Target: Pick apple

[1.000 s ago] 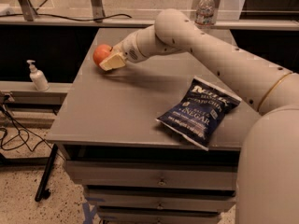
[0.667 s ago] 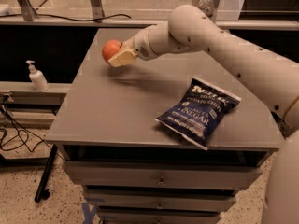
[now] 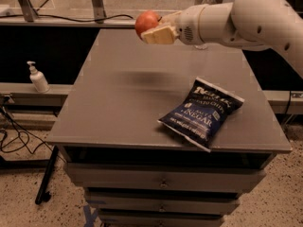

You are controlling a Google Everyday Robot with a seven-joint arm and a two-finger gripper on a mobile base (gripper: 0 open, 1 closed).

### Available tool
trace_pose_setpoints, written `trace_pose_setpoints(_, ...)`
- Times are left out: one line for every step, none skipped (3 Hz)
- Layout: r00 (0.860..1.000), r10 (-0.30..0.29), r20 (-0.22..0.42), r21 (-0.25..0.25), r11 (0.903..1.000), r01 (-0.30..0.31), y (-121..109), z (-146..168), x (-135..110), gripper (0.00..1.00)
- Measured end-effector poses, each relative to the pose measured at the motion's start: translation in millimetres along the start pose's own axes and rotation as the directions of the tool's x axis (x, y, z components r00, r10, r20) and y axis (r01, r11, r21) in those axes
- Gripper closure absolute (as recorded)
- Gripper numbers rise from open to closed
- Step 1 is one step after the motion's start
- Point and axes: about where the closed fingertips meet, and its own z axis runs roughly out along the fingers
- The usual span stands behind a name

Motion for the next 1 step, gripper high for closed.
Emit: trace_pose_setpoints(1.000,-0.003,-0.002,-0.003,1.0000,0.003,1.4,2.2,-0.2,1.00)
